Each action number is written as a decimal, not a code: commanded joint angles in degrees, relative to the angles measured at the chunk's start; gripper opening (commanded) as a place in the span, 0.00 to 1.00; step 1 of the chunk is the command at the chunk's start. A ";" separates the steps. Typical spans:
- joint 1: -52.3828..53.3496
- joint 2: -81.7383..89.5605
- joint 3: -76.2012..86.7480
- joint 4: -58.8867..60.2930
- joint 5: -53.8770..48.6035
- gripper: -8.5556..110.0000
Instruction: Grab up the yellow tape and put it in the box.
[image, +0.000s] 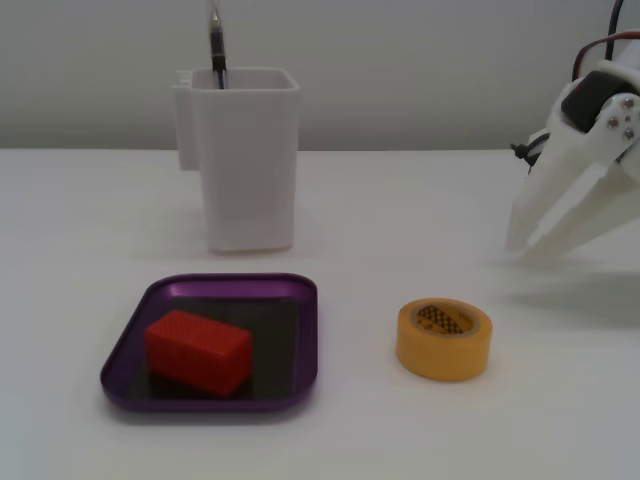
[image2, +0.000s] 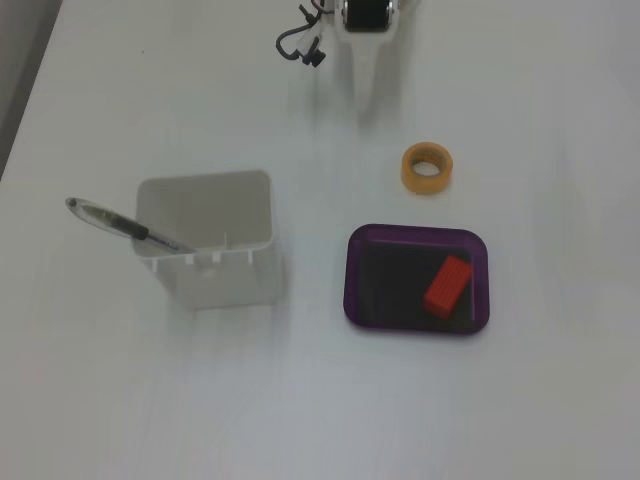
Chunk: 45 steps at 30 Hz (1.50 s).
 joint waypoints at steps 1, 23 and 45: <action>-0.70 5.36 -2.11 -4.39 -0.35 0.08; -0.44 5.01 -15.38 -8.00 -0.35 0.08; -13.62 -74.36 -64.34 10.99 -7.03 0.18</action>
